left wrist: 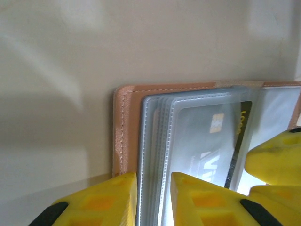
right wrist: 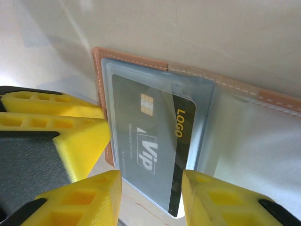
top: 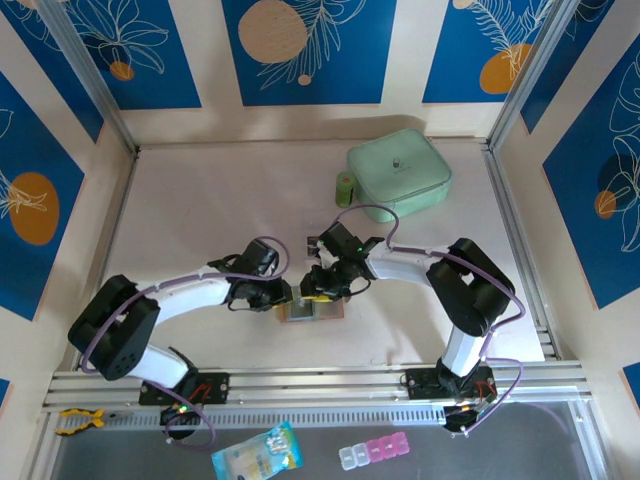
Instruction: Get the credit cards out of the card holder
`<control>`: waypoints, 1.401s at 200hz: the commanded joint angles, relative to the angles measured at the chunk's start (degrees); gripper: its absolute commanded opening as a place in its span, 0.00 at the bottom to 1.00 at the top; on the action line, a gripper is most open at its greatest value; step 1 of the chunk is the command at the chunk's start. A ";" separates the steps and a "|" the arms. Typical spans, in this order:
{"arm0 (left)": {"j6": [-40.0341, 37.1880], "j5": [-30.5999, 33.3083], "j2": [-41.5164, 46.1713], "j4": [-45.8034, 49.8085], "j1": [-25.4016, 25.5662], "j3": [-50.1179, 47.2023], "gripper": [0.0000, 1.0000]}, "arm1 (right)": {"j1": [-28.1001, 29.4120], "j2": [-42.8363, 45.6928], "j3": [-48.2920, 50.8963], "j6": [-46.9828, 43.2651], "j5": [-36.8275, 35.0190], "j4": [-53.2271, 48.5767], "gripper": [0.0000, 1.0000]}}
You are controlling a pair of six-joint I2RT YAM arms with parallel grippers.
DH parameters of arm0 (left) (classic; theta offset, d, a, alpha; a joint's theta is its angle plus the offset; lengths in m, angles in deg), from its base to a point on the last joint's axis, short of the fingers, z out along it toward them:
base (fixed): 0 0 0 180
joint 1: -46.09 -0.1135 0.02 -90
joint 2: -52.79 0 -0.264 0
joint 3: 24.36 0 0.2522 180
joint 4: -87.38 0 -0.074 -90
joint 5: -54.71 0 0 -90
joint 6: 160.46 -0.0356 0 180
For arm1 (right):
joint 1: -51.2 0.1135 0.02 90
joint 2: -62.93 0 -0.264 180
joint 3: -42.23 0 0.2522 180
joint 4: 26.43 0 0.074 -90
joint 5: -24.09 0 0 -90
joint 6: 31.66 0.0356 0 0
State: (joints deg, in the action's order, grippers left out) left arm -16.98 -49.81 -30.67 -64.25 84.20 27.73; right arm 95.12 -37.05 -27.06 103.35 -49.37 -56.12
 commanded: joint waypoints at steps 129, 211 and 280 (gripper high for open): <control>-0.76 0.55 -1.94 0.55 0.00 -0.88 0.24 | 0.29 -1.93 -0.77 0.02 2.93 1.59 0.34; -0.20 0.55 -1.11 0.15 -0.04 -1.76 0.24 | 0.29 -3.25 -0.65 0.25 4.18 2.53 0.33; -0.08 0.46 -1.26 -0.22 0.01 -1.63 0.24 | 0.32 -3.35 -0.83 0.09 2.33 0.39 0.31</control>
State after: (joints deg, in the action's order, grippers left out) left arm -16.94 -49.86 -31.66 -66.00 84.20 27.38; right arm 95.12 -39.63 -27.06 103.39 -46.42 -53.26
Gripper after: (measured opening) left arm 0.237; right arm 0.302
